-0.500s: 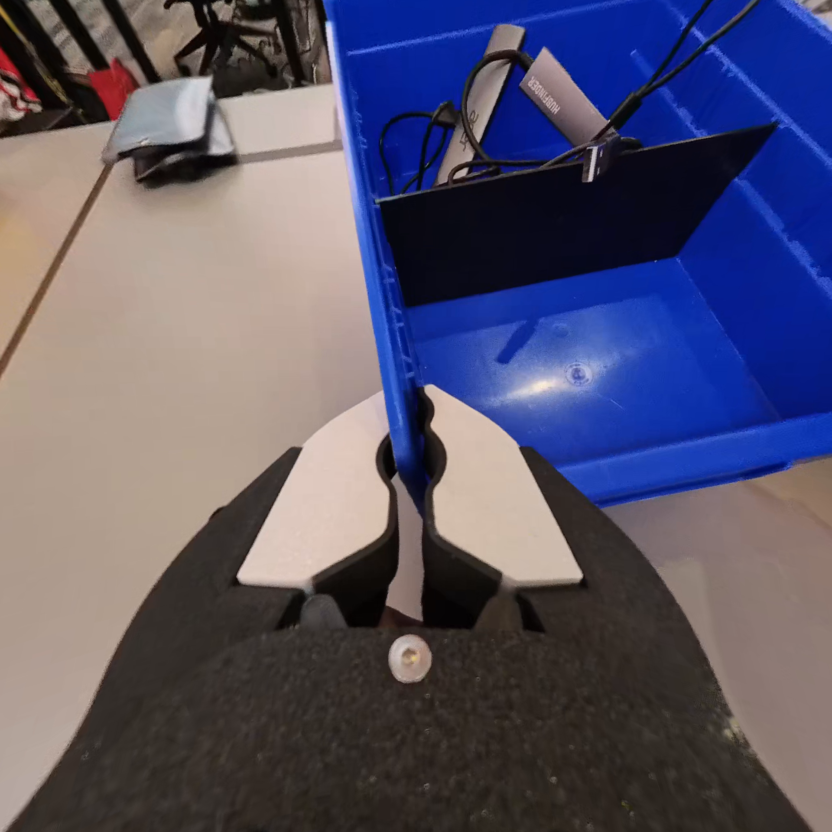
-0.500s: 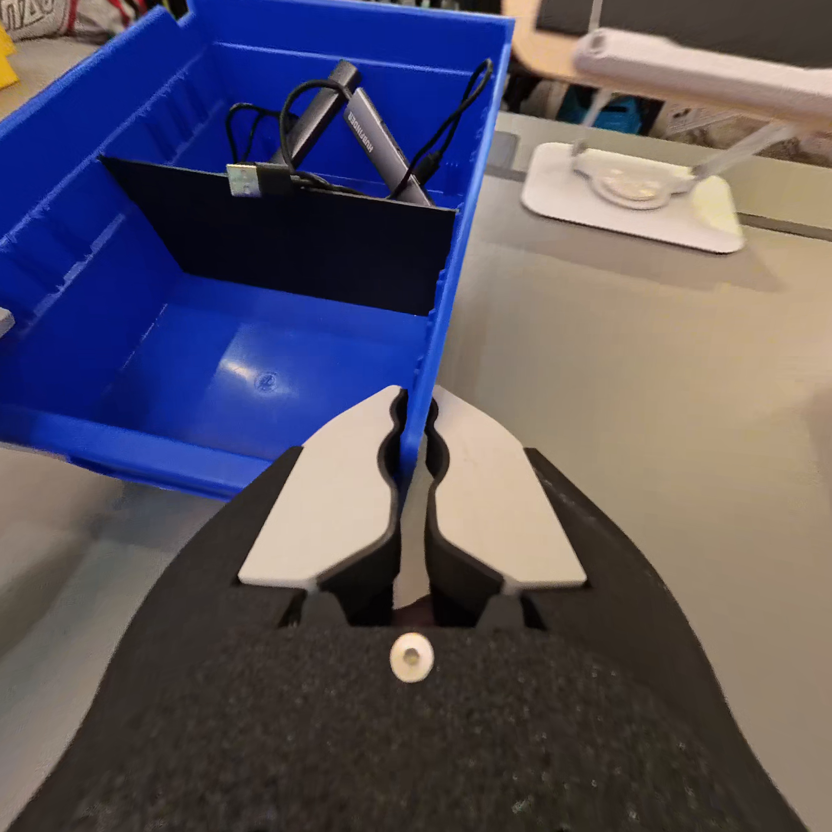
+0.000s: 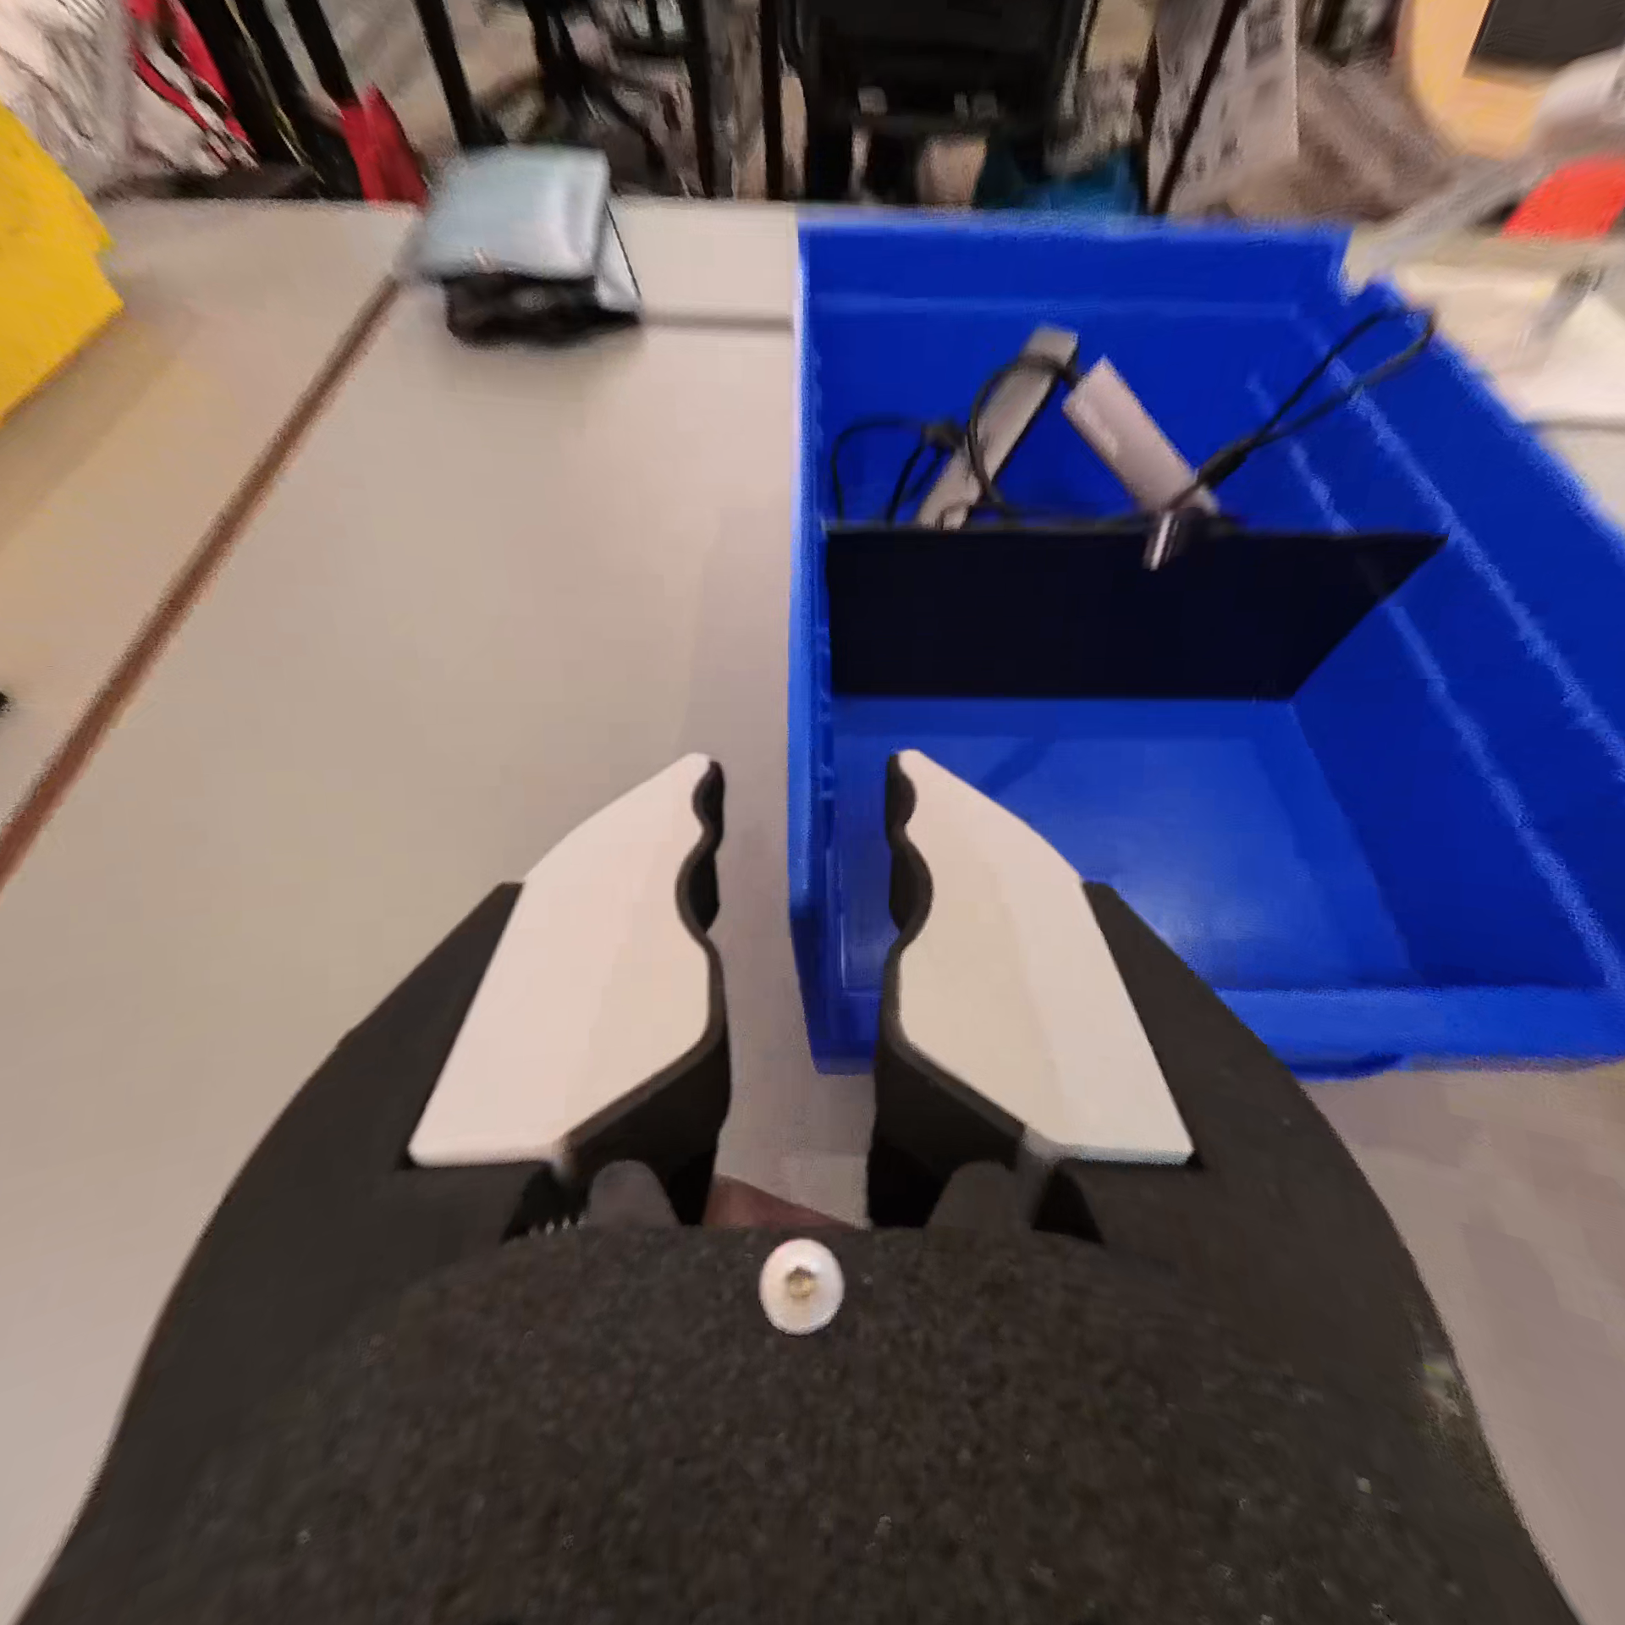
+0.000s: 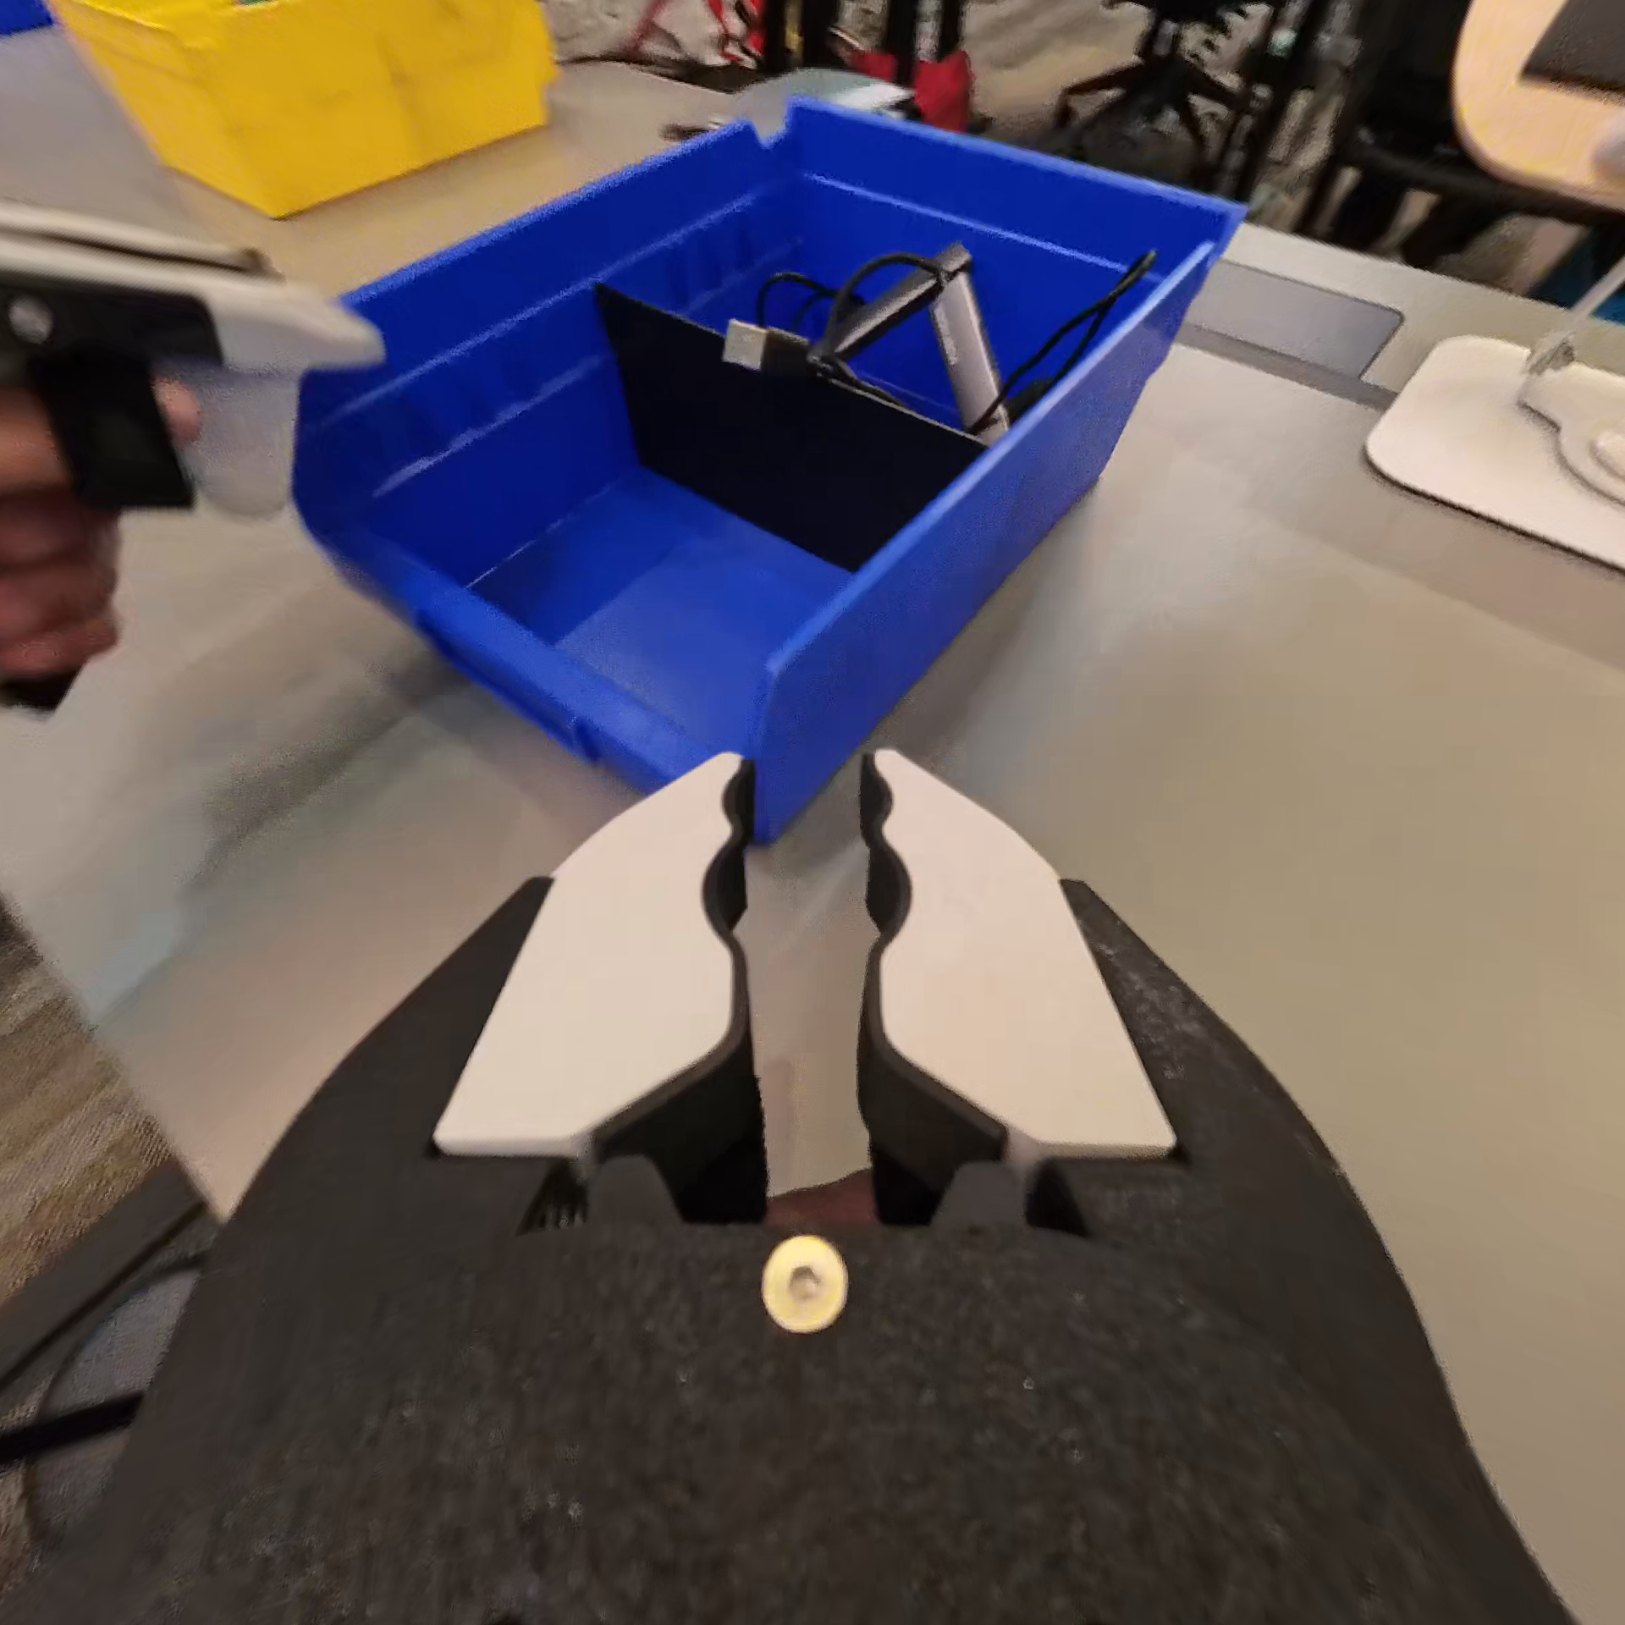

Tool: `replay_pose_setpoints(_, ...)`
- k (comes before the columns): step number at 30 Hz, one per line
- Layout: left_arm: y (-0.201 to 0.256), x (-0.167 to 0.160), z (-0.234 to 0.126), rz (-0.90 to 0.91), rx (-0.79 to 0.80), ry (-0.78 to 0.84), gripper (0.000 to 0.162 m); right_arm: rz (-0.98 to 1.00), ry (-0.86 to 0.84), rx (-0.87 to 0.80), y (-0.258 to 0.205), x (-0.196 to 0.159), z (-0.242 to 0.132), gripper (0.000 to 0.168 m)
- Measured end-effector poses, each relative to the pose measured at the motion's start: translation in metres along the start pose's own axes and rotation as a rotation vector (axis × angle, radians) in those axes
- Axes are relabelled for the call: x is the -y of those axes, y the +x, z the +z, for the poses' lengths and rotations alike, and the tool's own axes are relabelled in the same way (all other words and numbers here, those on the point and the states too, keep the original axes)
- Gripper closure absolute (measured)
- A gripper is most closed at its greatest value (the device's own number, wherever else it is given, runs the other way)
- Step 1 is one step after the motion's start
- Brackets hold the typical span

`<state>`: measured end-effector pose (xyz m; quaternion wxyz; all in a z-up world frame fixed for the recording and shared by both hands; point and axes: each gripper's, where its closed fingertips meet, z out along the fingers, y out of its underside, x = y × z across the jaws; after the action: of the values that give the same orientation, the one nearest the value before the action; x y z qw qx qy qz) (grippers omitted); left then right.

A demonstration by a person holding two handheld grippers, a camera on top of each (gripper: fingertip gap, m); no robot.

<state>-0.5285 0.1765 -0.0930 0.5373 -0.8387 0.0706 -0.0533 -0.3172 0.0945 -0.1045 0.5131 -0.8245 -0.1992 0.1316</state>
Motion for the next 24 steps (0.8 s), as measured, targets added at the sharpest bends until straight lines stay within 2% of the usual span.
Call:
replay_pose_setpoints(4,0.006,0.038,-0.031,-0.036,-0.010,0.177,0.121,0.000,0.037,0.070,0.047,-0.017,-0.069,0.144)
replay_pose_setpoints(7,0.025,0.040,-0.049,-0.041,-0.037,0.197,0.119,0.078,0.053,0.007,0.114,-0.044,-0.124,0.140)
replay_pose_setpoints(10,0.080,0.018,-0.059,-0.030,-0.172,0.172,0.120,0.208,0.070,-0.106,0.183,-0.078,-0.179,0.137)
replay_pose_setpoints(13,0.142,-0.020,-0.068,-0.068,-0.319,0.126,0.124,0.261,0.118,-0.272,0.243,-0.120,-0.238,0.133)
replay_pose_setpoints(16,0.179,-0.050,-0.075,-0.075,-0.392,0.042,0.129,0.313,0.161,-0.402,0.287,-0.146,-0.290,0.133)
replay_pose_setpoints(18,0.191,-0.054,-0.080,-0.039,-0.420,0.037,0.128,0.316,0.178,-0.493,0.313,-0.148,-0.316,0.132)
replay_pose_setpoints(20,0.187,-0.055,-0.079,0.031,-0.362,0.051,0.128,0.261,0.175,-0.619,0.337,-0.151,-0.334,0.132)
replay_pose_setpoints(22,0.182,-0.053,-0.079,0.054,-0.335,0.062,0.128,0.219,0.136,-0.684,0.348,-0.159,-0.337,0.133)
replay_pose_setpoints(24,0.179,-0.053,-0.078,0.036,-0.335,0.059,0.128,0.225,0.113,-0.676,0.349,-0.166,-0.329,0.134)
